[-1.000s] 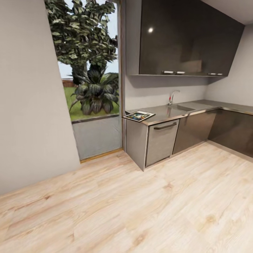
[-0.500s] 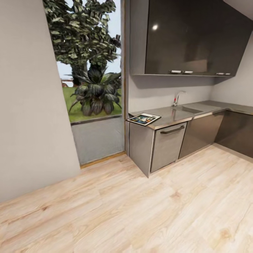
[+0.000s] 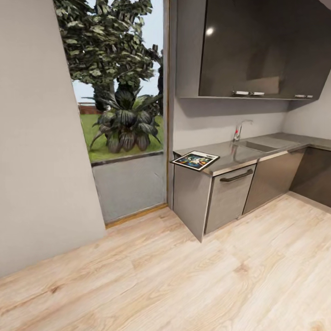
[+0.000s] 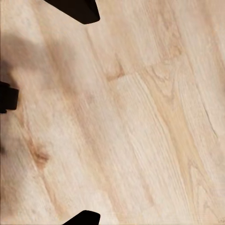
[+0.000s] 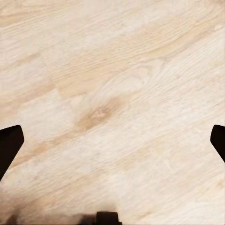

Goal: Pick up the poster from the kitchen countertop and hang it on one of the wall nails in the kitchen.

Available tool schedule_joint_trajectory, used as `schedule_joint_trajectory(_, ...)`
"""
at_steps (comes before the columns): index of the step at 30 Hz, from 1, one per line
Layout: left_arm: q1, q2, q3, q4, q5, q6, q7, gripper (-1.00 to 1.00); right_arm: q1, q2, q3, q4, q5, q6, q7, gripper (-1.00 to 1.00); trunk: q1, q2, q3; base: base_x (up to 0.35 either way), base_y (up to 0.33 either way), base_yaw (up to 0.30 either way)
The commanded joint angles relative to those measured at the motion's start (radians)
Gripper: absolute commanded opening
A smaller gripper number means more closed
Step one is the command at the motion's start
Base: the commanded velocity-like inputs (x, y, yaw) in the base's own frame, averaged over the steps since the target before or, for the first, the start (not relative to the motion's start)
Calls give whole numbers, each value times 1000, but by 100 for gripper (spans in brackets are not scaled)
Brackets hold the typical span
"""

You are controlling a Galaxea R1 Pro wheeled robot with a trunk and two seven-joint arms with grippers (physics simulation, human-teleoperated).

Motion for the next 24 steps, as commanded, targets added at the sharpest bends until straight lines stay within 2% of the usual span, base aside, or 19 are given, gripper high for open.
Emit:
schedule_joint_trajectory(1,0,-1,2,-1,0,-2,0,100,-1,0,1,1,4,-3,0,100,1,0,-1,342,152,0)
schedule_joint_trajectory(9,0,10,2,-1,1,-2,0,100,-1,0,1,1,4,-3,-1,100,1,0,-1,337,159,0)
schedule_joint_trajectory(24,0,13,2,-1,1,-2,0,100,-1,0,2,1,5,-3,0,100,1,0,-1,298,219,0)
